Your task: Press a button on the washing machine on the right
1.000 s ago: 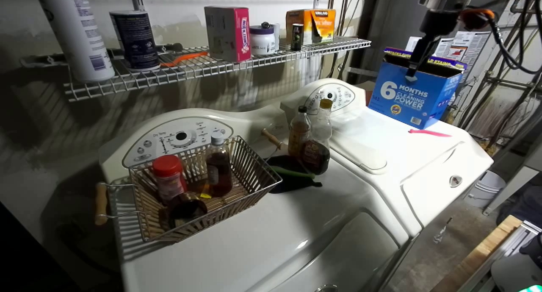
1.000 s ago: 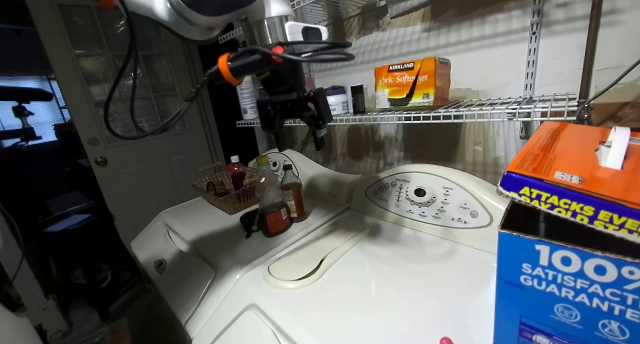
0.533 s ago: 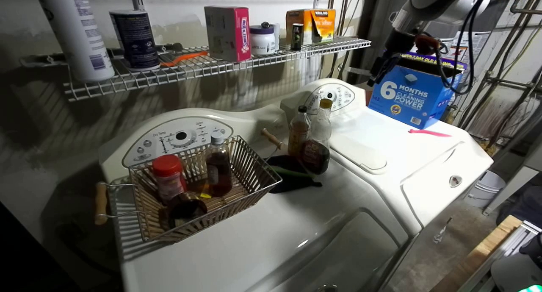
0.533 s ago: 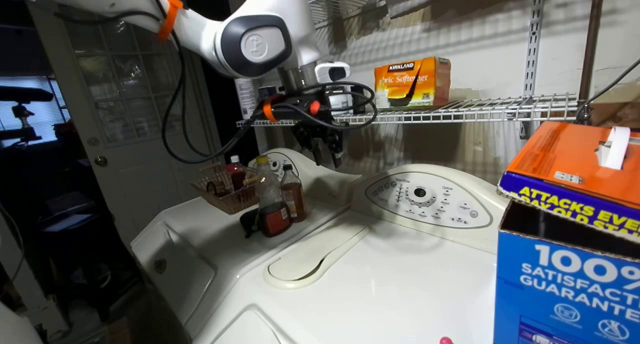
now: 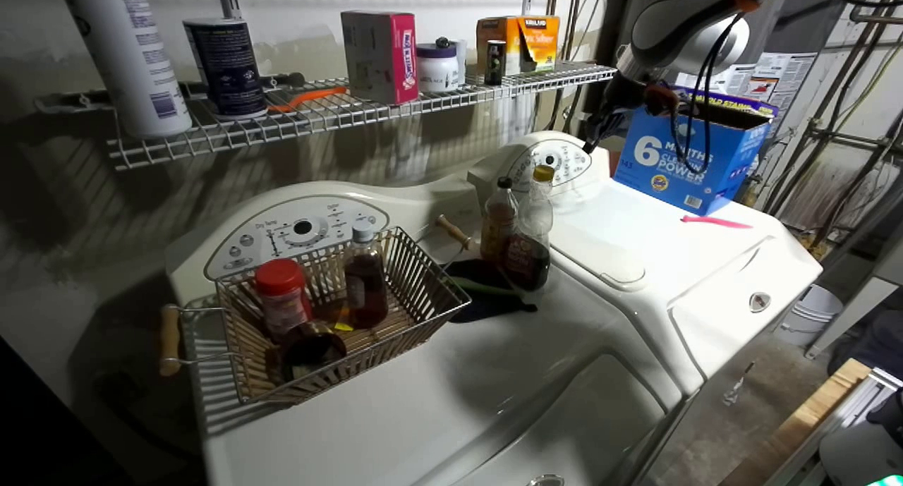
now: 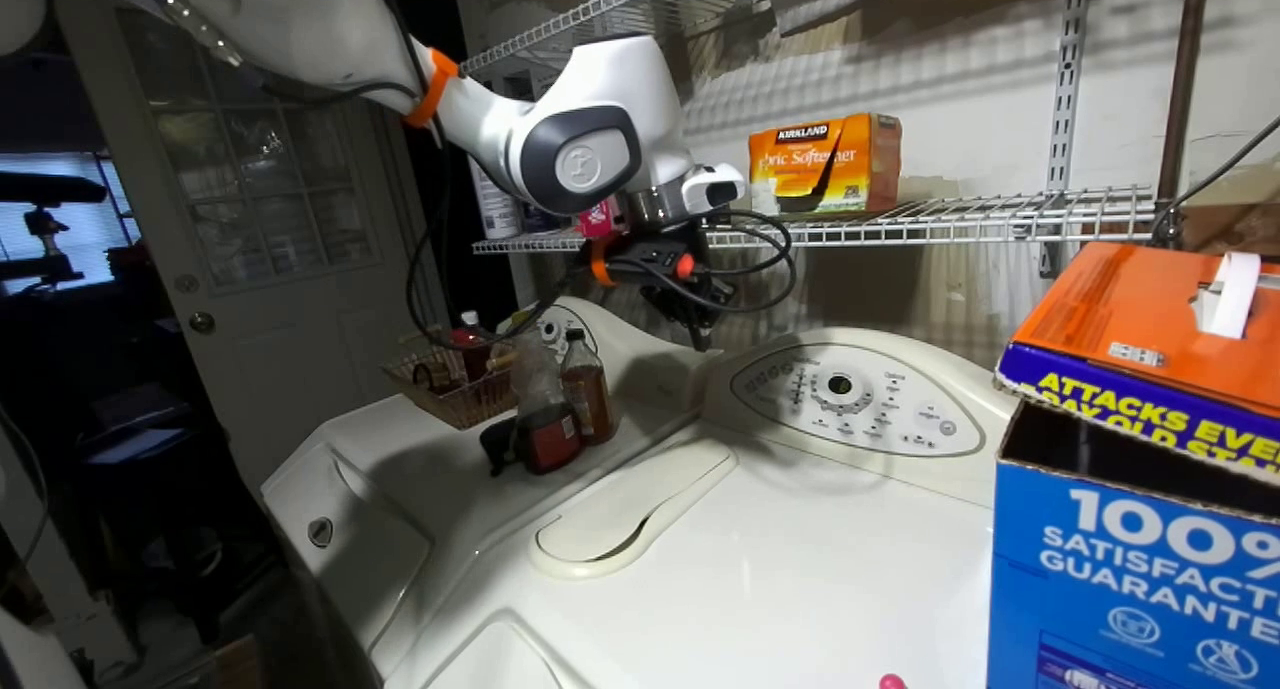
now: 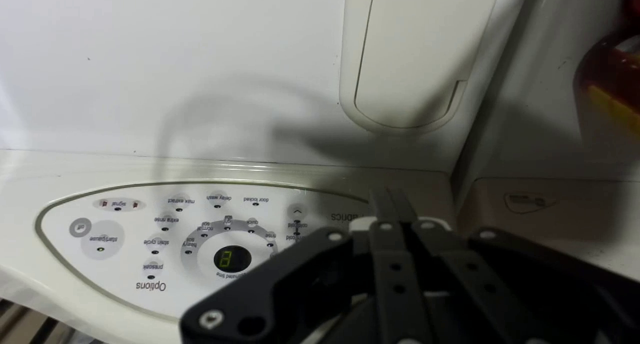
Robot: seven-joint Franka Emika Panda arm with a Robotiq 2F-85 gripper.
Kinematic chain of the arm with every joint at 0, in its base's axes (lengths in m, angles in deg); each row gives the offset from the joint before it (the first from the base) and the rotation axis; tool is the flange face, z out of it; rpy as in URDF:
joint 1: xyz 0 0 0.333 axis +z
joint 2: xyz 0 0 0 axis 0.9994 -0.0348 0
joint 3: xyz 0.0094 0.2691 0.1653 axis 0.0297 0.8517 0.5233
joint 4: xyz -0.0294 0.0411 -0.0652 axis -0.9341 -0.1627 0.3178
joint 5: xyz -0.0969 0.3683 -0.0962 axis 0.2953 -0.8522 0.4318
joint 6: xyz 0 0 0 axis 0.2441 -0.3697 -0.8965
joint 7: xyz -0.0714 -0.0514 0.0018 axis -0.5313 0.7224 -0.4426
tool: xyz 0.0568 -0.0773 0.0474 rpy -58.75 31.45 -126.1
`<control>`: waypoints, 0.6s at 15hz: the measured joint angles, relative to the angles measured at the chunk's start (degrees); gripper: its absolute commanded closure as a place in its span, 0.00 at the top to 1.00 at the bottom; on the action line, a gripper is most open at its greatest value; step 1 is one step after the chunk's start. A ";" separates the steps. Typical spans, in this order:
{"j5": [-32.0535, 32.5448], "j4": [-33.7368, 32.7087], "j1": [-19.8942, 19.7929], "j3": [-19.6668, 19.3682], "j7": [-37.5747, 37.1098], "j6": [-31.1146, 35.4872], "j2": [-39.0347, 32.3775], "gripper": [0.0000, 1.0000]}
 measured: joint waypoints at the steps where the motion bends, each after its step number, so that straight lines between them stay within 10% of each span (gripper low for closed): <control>1: -0.02 -1.05 -0.47 0.41 0.00 0.35 -1.36 0.00; 9: 0.05 -8.70 -3.21 3.46 -0.01 0.43 -9.81 0.01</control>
